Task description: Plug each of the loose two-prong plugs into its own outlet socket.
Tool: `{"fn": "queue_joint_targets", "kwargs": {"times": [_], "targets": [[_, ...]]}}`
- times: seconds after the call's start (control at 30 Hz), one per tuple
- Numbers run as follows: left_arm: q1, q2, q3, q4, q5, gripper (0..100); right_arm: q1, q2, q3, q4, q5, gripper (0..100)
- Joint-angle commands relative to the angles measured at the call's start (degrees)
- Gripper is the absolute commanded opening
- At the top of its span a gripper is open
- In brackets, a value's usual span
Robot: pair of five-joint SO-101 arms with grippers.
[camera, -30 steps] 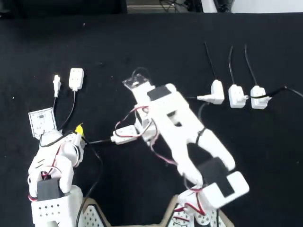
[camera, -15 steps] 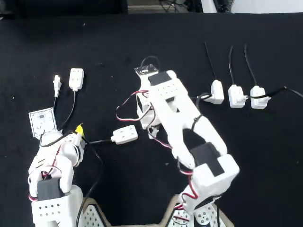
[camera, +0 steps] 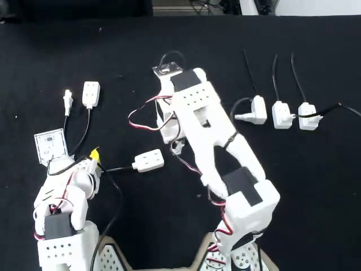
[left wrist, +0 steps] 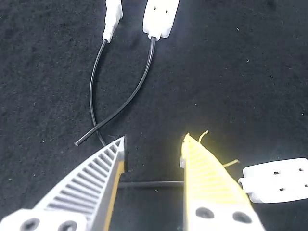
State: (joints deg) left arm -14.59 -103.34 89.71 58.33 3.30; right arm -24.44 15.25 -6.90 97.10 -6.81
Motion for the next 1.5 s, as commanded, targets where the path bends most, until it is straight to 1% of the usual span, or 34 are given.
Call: {"fn": "queue_joint_targets", "kwargs": {"times": [0.0,0.23,0.4,0.63,1.07,1.2,1.47], "targets": [[-0.66,-0.09,-2.24,-0.26,0.35,19,-0.7,1.54,-1.71,-1.05,-0.26,1.0],[-0.66,-0.09,-2.24,-0.26,0.35,19,-1.14,7.78,-1.01,-5.63,-0.35,1.0],[-0.66,-0.09,-2.24,-0.26,0.35,19,-2.29,7.96,-1.19,-6.07,-0.7,1.0],[-0.66,-0.09,-2.15,-0.26,0.35,19,-5.8,8.4,-4.97,-5.89,-0.7,1.0],[-0.66,-0.09,-2.24,-0.26,0.35,19,-5.71,8.4,-4.53,-6.15,-0.7,1.0],[-0.66,-0.09,-2.24,-0.26,0.35,19,-5.36,7.6,-6.02,-4.4,-0.7,1.0],[-0.66,-0.09,-2.24,-0.26,0.35,19,-5.45,7.34,-16.57,2.64,-0.7,1.0]]}}
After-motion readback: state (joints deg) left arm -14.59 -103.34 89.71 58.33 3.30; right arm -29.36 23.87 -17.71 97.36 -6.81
